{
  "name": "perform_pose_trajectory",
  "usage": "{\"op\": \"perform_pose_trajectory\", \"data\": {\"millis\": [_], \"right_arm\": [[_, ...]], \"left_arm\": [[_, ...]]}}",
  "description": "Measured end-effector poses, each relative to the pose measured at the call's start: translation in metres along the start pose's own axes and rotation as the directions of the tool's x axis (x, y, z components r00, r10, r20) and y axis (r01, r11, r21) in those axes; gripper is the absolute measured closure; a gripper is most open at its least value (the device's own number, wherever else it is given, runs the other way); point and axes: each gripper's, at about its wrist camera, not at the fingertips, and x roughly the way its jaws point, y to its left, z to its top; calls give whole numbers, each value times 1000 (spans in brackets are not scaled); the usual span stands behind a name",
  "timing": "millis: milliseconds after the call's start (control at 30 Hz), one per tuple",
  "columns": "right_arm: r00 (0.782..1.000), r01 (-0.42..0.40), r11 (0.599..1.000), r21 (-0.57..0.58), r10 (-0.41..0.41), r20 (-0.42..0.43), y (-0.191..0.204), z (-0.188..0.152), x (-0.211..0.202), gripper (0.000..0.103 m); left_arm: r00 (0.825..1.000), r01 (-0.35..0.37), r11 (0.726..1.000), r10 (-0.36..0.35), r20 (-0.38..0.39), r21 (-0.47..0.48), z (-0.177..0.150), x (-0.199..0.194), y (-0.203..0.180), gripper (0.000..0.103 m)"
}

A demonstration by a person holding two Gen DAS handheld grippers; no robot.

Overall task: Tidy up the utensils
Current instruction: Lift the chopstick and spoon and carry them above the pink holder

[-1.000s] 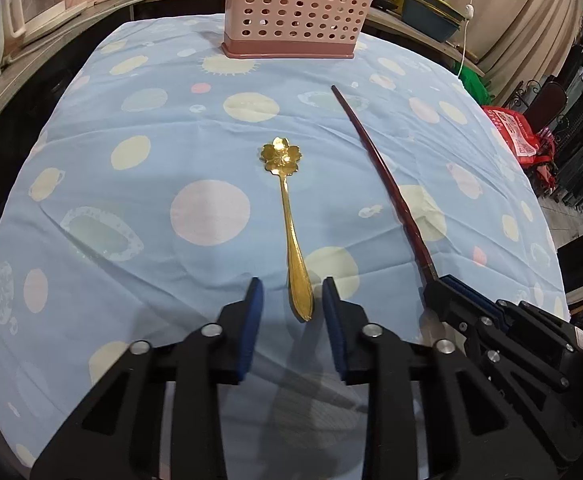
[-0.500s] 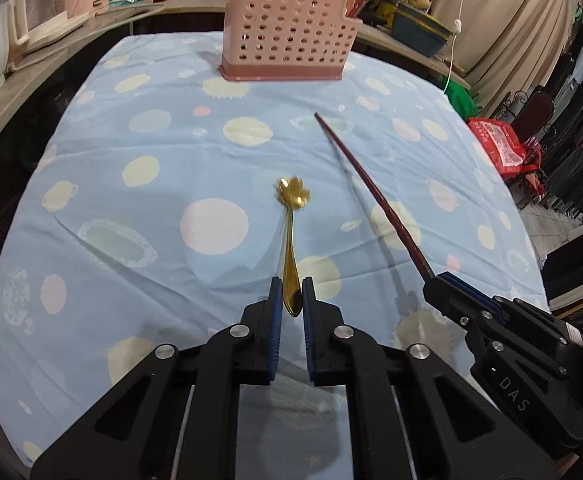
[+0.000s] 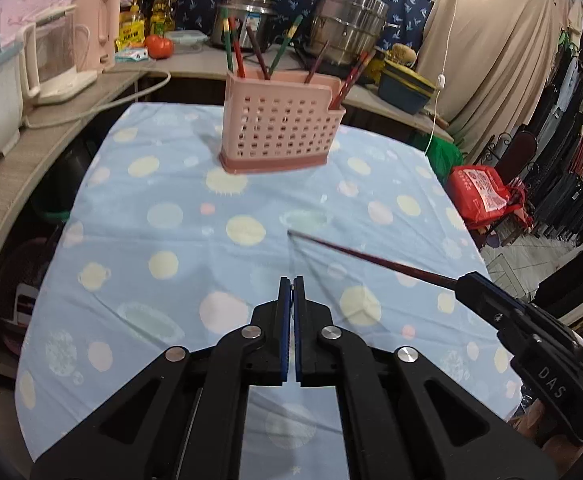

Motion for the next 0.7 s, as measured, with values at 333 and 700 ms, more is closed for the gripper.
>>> {"op": "perform_pose_trajectory", "data": {"millis": [333,700], "right_arm": [[990,-28,999,-23,31,139,6,75,-24,96],[959,-22,998,-65,39,280,10,188,-6,96]], "left_arm": [[995,-38,999,35,97,35,67,-21,-3,102],[975,-63,997,50,215,54,170,-15,-4,102]]}}
